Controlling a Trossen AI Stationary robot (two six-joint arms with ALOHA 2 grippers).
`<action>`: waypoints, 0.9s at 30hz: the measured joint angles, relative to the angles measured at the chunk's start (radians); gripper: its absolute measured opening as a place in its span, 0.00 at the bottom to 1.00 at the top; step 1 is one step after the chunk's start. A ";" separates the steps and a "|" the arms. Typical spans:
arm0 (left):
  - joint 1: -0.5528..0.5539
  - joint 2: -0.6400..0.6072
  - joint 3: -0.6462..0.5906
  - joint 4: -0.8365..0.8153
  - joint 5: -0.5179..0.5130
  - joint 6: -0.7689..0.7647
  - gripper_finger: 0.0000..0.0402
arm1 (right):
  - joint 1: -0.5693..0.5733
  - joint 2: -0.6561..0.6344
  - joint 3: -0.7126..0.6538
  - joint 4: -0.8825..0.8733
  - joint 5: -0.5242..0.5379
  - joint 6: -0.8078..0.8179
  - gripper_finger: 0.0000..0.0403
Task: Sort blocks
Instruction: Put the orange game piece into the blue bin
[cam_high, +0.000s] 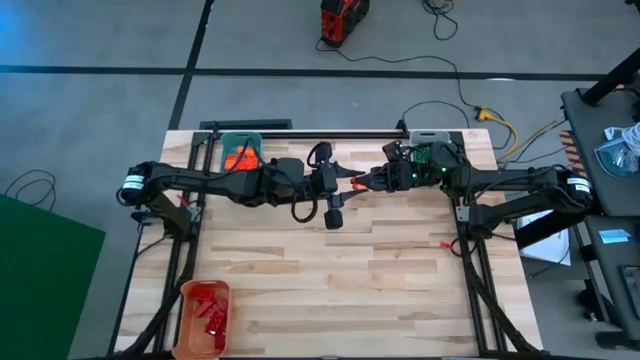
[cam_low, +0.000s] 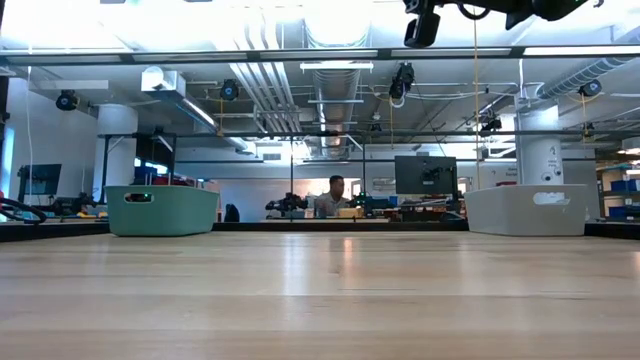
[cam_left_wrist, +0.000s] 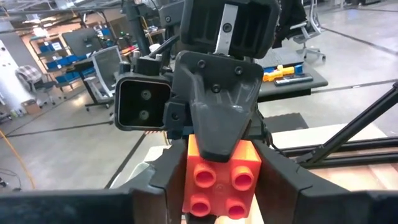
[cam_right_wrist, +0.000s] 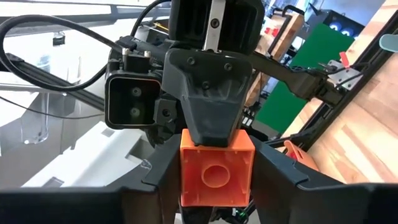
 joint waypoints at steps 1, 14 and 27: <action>0.000 0.000 0.000 0.001 0.000 -0.005 0.33 | 0.000 0.000 0.000 0.001 -0.001 -0.005 0.40; 0.000 -0.003 0.000 -0.010 0.000 -0.001 0.32 | 0.000 0.000 0.000 0.004 0.000 0.006 0.50; -0.001 -0.019 0.000 -0.015 -0.001 -0.016 0.32 | 0.000 -0.001 0.000 0.002 0.000 0.020 0.60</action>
